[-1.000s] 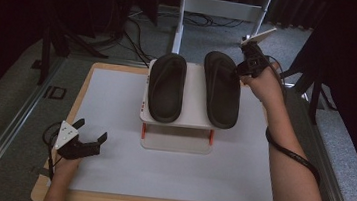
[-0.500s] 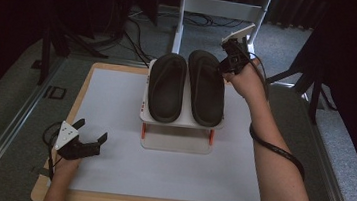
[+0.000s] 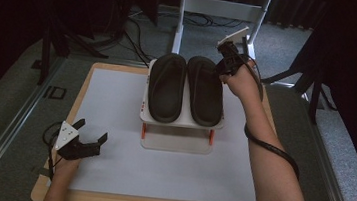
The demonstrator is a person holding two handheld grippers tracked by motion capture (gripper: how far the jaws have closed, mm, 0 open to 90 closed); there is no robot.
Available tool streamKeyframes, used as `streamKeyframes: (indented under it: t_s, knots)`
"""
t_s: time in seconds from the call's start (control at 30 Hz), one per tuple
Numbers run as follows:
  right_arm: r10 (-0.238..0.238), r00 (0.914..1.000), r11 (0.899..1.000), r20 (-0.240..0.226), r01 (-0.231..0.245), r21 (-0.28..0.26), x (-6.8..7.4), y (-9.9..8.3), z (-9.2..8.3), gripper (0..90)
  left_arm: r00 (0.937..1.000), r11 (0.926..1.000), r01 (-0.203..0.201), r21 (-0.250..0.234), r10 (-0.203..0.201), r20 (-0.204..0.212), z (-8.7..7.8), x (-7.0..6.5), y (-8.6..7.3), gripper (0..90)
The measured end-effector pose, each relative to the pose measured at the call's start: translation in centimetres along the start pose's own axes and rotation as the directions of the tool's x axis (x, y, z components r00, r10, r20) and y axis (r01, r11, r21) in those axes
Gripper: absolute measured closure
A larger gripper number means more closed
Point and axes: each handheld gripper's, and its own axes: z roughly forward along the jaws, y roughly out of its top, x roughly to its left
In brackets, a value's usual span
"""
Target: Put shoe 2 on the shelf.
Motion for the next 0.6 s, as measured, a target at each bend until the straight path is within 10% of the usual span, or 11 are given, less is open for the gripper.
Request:
streamKeyframes:
  t_s: [0.6]
  knots:
    - [-0.027,0.9963,0.999,-0.082,0.029,0.024,0.91,-0.52,-0.2,67.1,1.0,1.0,0.003,0.001,-0.003,0.0,0.03,-0.01,0.0,1.4]
